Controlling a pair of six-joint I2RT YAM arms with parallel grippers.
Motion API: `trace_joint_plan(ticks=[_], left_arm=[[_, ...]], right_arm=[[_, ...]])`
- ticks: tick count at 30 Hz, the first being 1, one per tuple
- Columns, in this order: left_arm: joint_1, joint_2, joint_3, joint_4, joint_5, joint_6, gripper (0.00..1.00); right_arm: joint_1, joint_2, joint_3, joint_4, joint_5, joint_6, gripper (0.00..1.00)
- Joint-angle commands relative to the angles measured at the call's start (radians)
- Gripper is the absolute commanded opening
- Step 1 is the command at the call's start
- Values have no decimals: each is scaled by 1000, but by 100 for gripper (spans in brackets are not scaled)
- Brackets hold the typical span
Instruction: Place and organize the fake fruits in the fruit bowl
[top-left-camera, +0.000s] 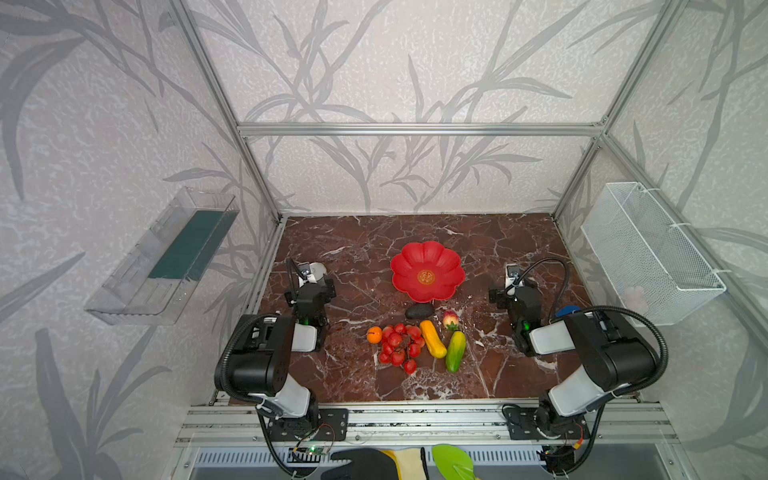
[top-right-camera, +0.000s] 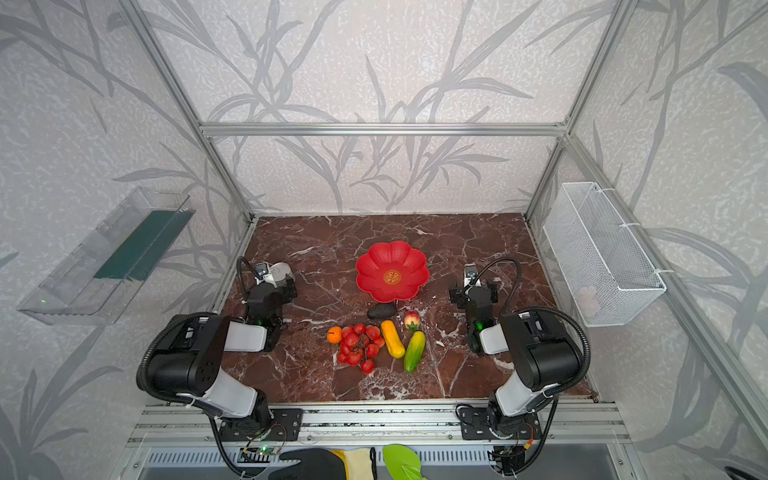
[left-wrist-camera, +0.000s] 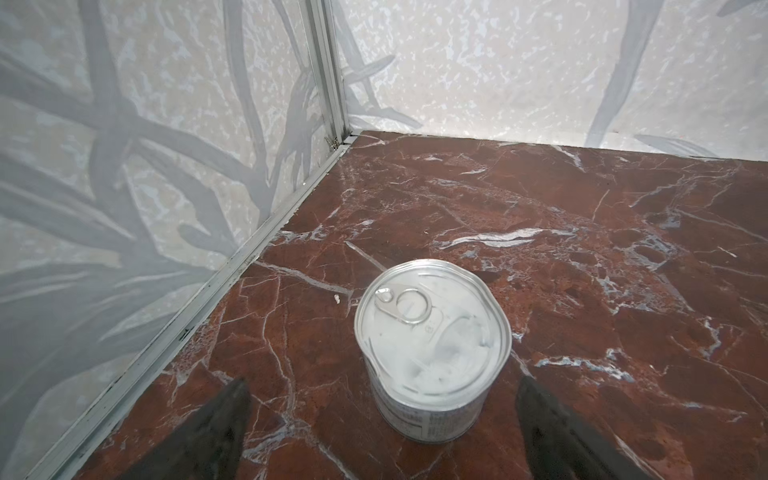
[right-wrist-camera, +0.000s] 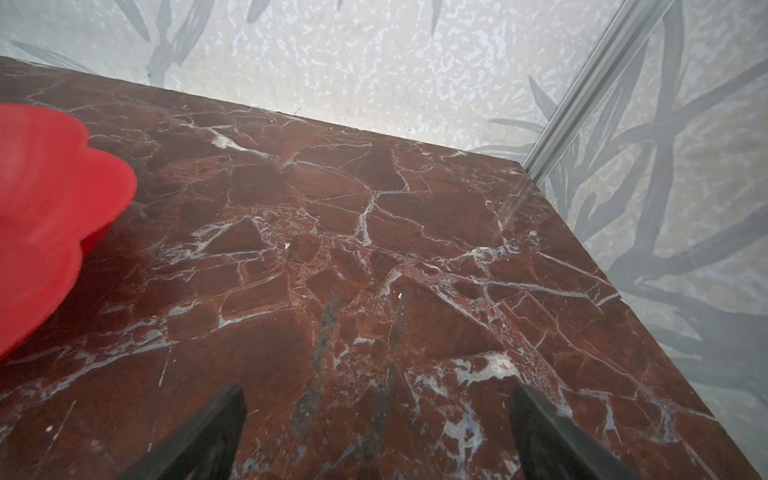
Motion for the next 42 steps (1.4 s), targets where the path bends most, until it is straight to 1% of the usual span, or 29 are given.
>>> trace_joint_plan(ticks=[1, 31, 34, 35, 37, 38, 40, 42], left_arm=[[-2, 3, 15, 1, -7, 0, 99], [2, 2, 13, 0, 5, -4, 100], [4, 0, 8, 7, 5, -7, 99], [4, -1, 4, 16, -14, -11, 99], [4, -19, -13, 33, -42, -22, 99], [4, -37, -25, 31, -36, -31, 98], [-2, -52, -60, 101, 12, 11, 95], [-40, -118, -71, 76, -24, 51, 95]], right_arm=[[-5, -10, 19, 9, 8, 14, 99], [-5, -11, 17, 10, 8, 14, 99], [10, -4, -1, 56, 21, -3, 99], [13, 0, -5, 70, 30, -7, 99], [20, -15, -15, 80, 52, -7, 99], [20, -28, -24, 82, 45, -5, 99], [20, -35, -35, 98, 41, -10, 99], [20, -38, -29, 87, 40, -10, 99]])
